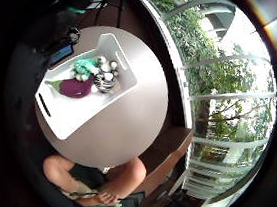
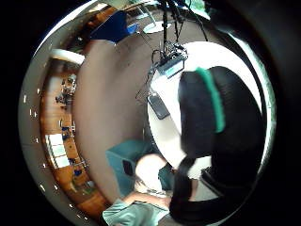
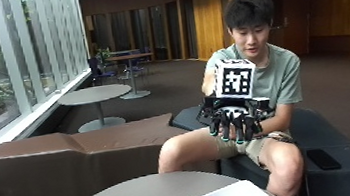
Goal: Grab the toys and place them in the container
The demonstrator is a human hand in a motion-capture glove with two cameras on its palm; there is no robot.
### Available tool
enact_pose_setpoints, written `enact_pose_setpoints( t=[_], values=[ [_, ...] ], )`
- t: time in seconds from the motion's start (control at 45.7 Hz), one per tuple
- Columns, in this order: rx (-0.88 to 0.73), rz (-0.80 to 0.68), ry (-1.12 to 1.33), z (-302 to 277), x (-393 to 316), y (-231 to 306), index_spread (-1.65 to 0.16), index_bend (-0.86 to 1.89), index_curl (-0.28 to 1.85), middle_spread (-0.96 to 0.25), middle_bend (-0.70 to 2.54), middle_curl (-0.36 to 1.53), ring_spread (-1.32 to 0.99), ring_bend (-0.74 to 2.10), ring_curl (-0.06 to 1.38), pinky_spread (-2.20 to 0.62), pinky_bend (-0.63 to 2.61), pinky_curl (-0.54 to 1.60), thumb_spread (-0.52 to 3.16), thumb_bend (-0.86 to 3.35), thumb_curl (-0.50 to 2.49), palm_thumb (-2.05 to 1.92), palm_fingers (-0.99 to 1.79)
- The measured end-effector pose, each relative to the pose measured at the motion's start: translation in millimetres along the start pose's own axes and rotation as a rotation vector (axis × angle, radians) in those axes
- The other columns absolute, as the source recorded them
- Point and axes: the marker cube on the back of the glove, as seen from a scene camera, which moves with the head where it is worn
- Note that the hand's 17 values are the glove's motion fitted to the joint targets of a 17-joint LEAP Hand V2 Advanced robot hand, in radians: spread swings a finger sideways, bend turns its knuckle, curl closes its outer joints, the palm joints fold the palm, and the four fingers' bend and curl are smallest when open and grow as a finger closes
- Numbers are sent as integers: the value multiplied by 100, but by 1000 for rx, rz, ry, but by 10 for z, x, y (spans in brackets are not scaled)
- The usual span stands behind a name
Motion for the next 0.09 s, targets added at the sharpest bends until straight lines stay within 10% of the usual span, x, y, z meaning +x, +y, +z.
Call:
enact_pose_setpoints(
  t=[0.088],
  values=[
    [-1,-8,46,-63,9,96,-26,25,53,-19,24,44,-14,40,39,-3,64,37,162,-3,18,-8,1]
  ],
)
